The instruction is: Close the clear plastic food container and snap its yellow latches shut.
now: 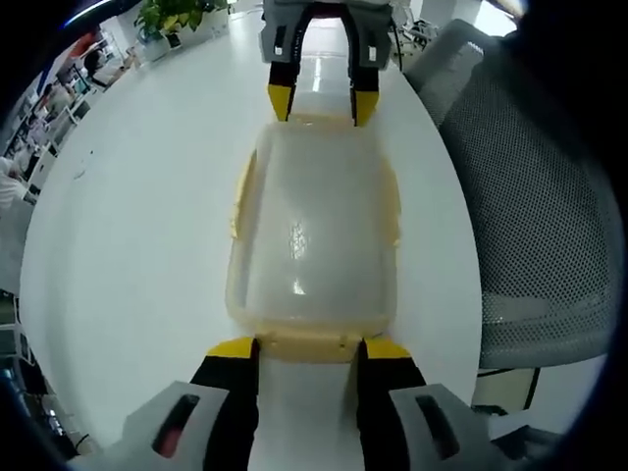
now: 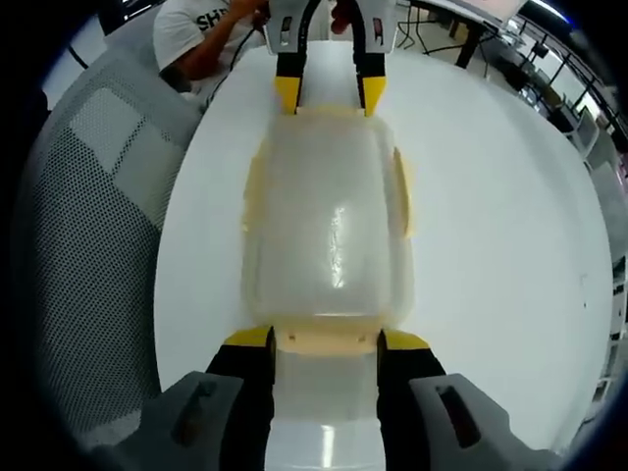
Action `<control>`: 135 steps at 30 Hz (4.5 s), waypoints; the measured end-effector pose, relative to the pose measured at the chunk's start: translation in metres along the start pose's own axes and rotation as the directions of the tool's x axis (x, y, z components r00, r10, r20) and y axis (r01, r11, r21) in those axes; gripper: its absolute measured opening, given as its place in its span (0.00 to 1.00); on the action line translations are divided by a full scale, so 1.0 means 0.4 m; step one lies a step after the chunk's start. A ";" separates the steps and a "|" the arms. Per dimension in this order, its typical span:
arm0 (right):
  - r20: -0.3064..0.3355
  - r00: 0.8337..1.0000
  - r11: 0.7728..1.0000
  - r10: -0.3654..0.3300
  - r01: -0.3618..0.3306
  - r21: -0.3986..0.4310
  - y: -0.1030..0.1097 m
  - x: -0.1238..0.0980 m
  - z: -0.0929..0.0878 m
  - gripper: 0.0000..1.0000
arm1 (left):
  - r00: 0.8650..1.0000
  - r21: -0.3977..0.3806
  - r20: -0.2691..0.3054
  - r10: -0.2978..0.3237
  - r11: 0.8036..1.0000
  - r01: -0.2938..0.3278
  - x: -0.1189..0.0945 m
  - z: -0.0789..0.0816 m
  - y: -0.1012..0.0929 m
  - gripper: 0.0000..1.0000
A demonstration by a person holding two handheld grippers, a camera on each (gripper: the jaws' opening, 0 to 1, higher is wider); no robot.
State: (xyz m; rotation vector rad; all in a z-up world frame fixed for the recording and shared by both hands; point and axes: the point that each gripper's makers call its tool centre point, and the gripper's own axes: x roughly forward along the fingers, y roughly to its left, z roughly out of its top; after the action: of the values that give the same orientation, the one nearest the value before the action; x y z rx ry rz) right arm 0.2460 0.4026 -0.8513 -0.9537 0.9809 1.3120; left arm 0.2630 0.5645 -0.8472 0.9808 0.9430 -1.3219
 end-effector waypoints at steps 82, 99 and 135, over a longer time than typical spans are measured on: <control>0.079 0.995 0.998 0.066 -0.067 0.000 0.020 -0.179 0.064 0.36 | 0.999 0.001 0.039 -0.021 1.000 0.021 -0.177 0.061 -0.021 0.33; 0.063 0.996 0.998 0.066 -0.067 0.004 0.020 -0.191 0.024 0.36 | 0.998 0.005 0.049 -0.026 1.000 0.026 -0.165 0.100 -0.020 0.33; 0.064 0.995 0.997 0.081 -0.081 -0.008 0.019 -0.246 -0.154 0.36 | 0.999 -0.024 0.033 -0.024 0.999 0.025 -0.103 0.275 -0.033 0.33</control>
State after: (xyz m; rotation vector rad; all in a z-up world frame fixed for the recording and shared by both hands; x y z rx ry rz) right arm 0.2350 0.3135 -0.7769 -0.8782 0.9752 1.4054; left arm 0.2478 0.4736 -0.7735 0.9286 0.9466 -1.3397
